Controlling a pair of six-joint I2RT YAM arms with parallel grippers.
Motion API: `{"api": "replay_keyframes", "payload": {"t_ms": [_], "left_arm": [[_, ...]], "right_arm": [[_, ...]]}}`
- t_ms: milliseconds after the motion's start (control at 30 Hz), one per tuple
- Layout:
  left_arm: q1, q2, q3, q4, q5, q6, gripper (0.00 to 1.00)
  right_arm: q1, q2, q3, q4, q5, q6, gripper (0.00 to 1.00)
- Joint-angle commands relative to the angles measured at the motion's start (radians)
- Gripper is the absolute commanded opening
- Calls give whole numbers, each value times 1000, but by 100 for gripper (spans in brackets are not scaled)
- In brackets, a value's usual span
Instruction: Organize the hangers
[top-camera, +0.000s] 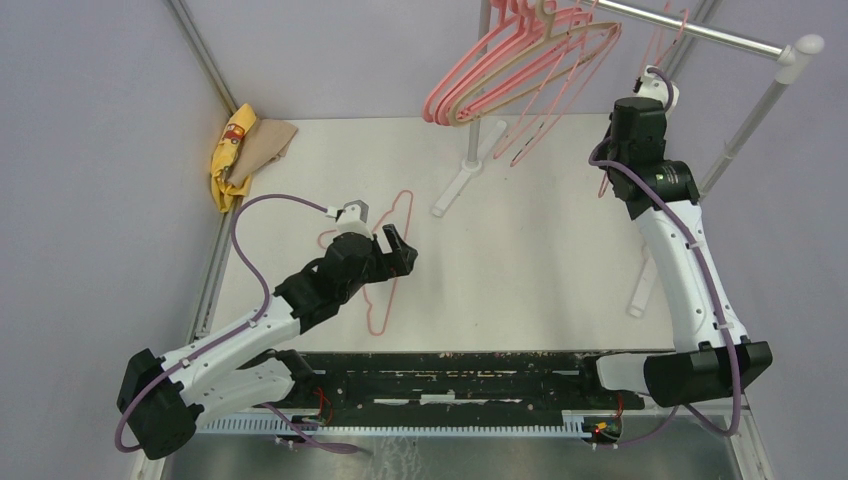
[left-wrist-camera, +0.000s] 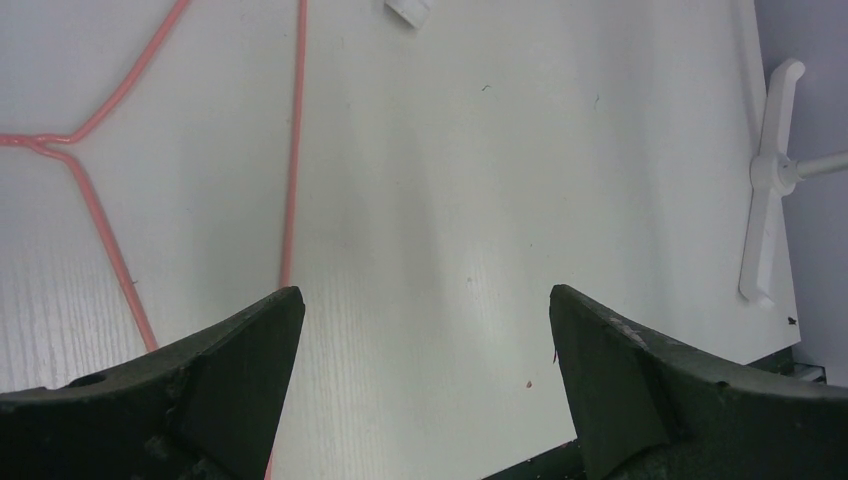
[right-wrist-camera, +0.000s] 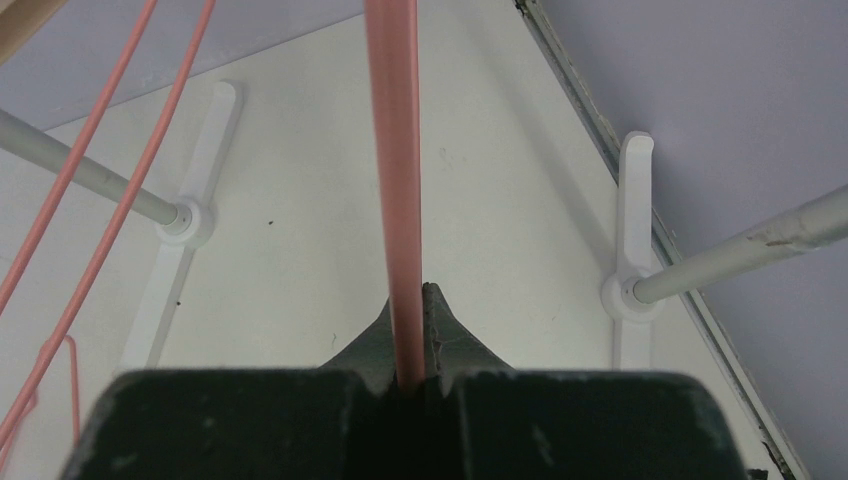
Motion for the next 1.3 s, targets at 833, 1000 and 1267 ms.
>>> {"api": "replay_keyframes", "payload": {"t_ms": [833, 1000, 1267], "left_arm": [[1, 85, 22, 64, -23, 44, 99], [1, 98, 20, 78, -20, 43, 99], [2, 114, 35, 79, -20, 47, 99]], "right_arm": [[-160, 141, -8, 106, -260, 16, 1], [-142, 183, 49, 57, -295, -4, 1], [-70, 188, 108, 19, -291, -48, 1]]}}
